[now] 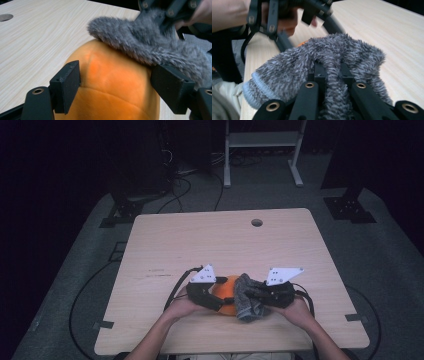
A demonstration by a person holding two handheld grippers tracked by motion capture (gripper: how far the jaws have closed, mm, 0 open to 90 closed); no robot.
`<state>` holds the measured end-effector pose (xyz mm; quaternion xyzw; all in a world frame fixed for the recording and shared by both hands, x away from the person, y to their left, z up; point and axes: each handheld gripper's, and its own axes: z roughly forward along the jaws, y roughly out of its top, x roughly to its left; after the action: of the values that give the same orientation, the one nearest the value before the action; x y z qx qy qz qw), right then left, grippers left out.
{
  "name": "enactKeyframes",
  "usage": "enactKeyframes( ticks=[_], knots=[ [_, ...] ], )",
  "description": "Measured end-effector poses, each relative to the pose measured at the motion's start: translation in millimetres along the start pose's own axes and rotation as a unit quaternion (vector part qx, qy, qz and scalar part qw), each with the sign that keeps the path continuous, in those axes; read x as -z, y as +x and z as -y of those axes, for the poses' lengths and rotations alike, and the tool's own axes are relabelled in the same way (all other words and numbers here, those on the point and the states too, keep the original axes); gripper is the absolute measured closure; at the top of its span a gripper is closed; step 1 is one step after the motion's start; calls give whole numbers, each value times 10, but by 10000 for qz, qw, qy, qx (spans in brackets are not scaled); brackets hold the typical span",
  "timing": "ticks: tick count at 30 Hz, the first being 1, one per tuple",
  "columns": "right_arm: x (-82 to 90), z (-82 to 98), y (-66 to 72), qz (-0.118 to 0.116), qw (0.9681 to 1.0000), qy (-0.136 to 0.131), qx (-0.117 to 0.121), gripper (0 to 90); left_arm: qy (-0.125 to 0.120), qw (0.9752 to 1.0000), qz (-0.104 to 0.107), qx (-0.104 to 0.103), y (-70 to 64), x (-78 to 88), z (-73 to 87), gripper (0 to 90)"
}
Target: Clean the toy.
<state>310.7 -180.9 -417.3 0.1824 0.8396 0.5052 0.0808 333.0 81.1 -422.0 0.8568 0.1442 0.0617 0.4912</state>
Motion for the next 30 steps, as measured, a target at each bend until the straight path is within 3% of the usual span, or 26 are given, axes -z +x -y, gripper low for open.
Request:
enactKeyframes(
  ticks=[1, 8, 13, 16, 19, 21, 23, 24, 26, 30],
  knots=[
    [7, 15, 4, 10, 10000, -13, 4, 813, 85, 9999, -70, -103, -10, -16, 9, 277],
    [114, 222, -75, 142, 9995, 230, -165, 813, 162, 9998, 61, -141, 24, 16, 118, 305],
    [195, 358, -136, 322, 9976, 552, -273, 813, 200, 9996, 153, -139, 49, 40, 157, 324],
    [241, 312, -139, 308, 9984, 341, -330, 812, 252, 9992, 216, -233, 37, 26, 158, 334],
    [209, 161, -105, 177, 9995, 74, -233, 812, 274, 9990, 271, -241, 28, 43, 155, 335],
    [121, 89, -85, 133, 9998, 112, -106, 812, 219, 9993, 298, -114, 46, 91, 105, 310],
    [51, 72, -61, 122, 9999, 108, -7, 813, -72, 9994, 258, 195, 80, 119, 70, 237],
    [34, 71, -51, 65, 9999, 100, -21, 813, -65, 9995, 178, 256, 102, 110, 67, 239],
    [19, 83, -26, 61, 9999, 112, -3, 813, 149, 9996, 114, 228, 117, 50, 89, 228],
    [66, 203, -57, 9, 9996, 195, -221, 813, 156, 9996, 149, 162, 92, 28, 120, 248]
  ],
)
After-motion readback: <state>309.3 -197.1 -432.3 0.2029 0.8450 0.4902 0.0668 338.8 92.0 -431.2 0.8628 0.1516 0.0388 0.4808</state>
